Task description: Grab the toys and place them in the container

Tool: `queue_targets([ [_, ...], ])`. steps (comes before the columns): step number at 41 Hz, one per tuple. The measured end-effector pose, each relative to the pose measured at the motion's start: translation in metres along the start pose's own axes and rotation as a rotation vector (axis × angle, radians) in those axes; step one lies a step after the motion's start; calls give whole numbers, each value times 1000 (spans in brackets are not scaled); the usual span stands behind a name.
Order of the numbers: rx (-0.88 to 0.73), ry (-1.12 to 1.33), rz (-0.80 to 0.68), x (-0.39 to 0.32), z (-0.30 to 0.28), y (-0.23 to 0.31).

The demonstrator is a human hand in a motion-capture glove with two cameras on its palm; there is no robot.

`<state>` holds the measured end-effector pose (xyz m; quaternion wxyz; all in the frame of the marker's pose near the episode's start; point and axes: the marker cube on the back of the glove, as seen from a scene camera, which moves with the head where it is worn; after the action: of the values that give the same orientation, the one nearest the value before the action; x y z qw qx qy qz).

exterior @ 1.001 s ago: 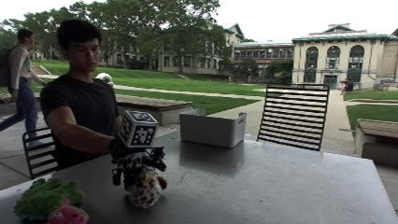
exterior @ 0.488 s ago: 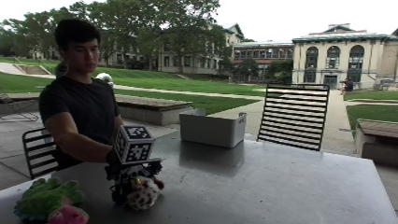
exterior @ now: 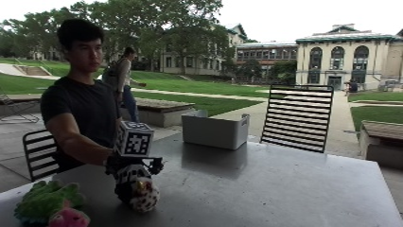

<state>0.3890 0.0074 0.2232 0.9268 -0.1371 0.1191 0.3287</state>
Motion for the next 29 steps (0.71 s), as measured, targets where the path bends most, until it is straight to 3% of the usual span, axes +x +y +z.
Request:
queue_targets([
  [11, -53, -131, -14, 9, -31, -5],
  [18, -2, -154, -37, -3, -72, 12],
  [29, 118, -192, -119, -47, -184, 44],
])
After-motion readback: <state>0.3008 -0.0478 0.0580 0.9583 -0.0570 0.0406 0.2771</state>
